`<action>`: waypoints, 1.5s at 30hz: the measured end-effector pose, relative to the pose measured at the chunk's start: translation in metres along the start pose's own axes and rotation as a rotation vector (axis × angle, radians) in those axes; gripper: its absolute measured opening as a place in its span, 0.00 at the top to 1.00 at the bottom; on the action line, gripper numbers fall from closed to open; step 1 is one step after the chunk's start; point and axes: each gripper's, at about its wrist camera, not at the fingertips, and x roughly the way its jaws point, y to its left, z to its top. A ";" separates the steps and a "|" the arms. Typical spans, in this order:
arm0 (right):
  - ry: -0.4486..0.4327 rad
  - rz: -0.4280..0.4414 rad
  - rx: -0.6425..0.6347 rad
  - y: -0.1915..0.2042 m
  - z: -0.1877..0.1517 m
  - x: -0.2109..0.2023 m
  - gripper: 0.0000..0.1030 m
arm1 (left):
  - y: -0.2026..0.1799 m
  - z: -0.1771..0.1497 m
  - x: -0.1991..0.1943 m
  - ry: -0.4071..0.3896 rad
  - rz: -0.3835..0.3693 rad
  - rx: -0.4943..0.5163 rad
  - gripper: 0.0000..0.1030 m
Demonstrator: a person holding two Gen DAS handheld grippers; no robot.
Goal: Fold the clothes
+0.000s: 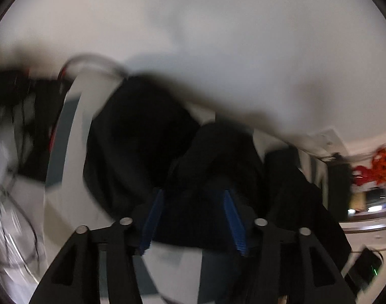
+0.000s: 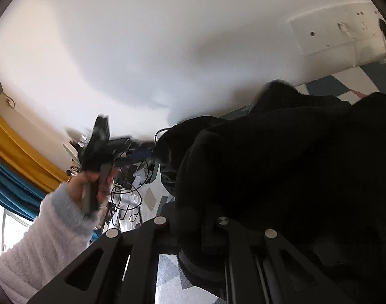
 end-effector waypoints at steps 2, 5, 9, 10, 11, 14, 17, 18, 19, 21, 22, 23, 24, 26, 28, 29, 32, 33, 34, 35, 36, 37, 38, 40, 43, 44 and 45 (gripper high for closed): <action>0.006 -0.001 -0.017 0.011 0.004 0.009 0.92 | 0.020 -0.017 -0.033 -0.043 -0.040 -0.019 0.43; 0.041 0.017 -0.084 0.038 0.011 0.033 0.92 | 0.049 -0.046 -0.099 -0.147 -0.096 -0.043 0.32; 0.165 0.113 -0.217 0.095 -0.007 0.080 0.91 | 0.078 -0.097 -0.185 -0.287 -0.134 -0.054 0.28; 0.211 0.151 -0.248 0.109 -0.019 0.097 0.91 | 0.083 -0.112 -0.205 -0.321 -0.150 -0.056 0.28; 0.284 0.207 -0.294 0.130 -0.038 0.117 0.91 | 0.086 -0.126 -0.223 -0.353 -0.164 -0.059 0.28; 0.489 0.389 -0.437 0.177 -0.099 0.153 0.91 | 0.098 -0.169 -0.266 -0.439 -0.172 -0.075 0.28; 0.676 0.553 -0.574 0.211 -0.158 0.156 0.91 | 0.108 -0.203 -0.279 -0.463 -0.132 -0.107 0.28; 0.699 0.543 -0.598 0.212 -0.166 0.158 0.90 | 0.110 -0.210 -0.275 -0.454 -0.114 -0.116 0.28; 0.721 0.530 -0.620 0.213 -0.173 0.160 0.90 | 0.113 -0.213 -0.268 -0.440 -0.093 -0.126 0.28; 0.704 0.384 -0.583 0.192 -0.173 0.172 0.64 | 0.116 -0.216 -0.248 -0.404 -0.055 -0.147 0.28; 0.695 0.311 -0.564 0.182 -0.173 0.178 0.48 | 0.117 -0.219 -0.236 -0.386 -0.051 -0.154 0.28; 0.684 0.240 -0.544 0.172 -0.172 0.183 0.22 | 0.117 -0.221 -0.223 -0.366 -0.052 -0.161 0.28; 0.653 0.193 -0.521 0.161 -0.167 0.181 0.17 | 0.115 -0.222 -0.205 -0.341 -0.054 -0.168 0.28; 0.589 0.163 -0.424 0.129 -0.146 0.167 0.17 | 0.111 -0.226 -0.173 -0.286 -0.057 -0.169 0.28; 0.526 0.161 -0.317 0.091 -0.122 0.143 0.17 | 0.104 -0.232 -0.143 -0.222 -0.051 -0.151 0.28; 0.472 0.123 -0.268 0.066 -0.106 0.125 0.16 | 0.098 -0.234 -0.128 -0.188 -0.048 -0.136 0.28; 0.340 -0.081 -0.203 -0.005 -0.075 0.073 0.16 | 0.076 -0.241 -0.102 -0.144 -0.044 -0.080 0.28; 0.312 -0.157 -0.188 -0.026 -0.069 0.057 0.16 | 0.068 -0.242 -0.098 -0.144 -0.047 -0.059 0.28; 0.289 -0.246 -0.176 -0.051 -0.064 0.043 0.16 | 0.060 -0.242 -0.095 -0.142 -0.055 -0.042 0.28; 0.277 -0.352 -0.165 -0.077 -0.063 0.025 0.16 | 0.053 -0.242 -0.092 -0.136 -0.066 -0.028 0.28; 0.278 -0.400 -0.158 -0.091 -0.064 0.014 0.16 | 0.044 -0.242 -0.087 -0.125 -0.075 -0.012 0.28; 0.283 -0.440 -0.155 -0.103 -0.066 0.006 0.16 | 0.034 -0.242 -0.082 -0.110 -0.079 0.011 0.28; 0.292 -0.475 -0.165 -0.112 -0.071 0.001 0.16 | 0.023 -0.242 -0.075 -0.092 -0.081 0.038 0.28; 0.302 -0.497 -0.214 -0.111 -0.077 0.009 0.16 | 0.001 -0.245 -0.058 -0.049 -0.080 0.093 0.28; 0.304 -0.507 -0.355 -0.096 -0.083 0.033 0.16 | -0.030 -0.250 -0.026 0.020 -0.081 0.142 0.28; 0.302 -0.525 -0.408 -0.091 -0.084 0.045 0.16 | -0.038 -0.252 -0.014 0.041 -0.073 0.155 0.27; 0.310 -0.534 -0.436 -0.090 -0.085 0.054 0.16 | -0.046 -0.254 -0.002 0.059 -0.058 0.169 0.27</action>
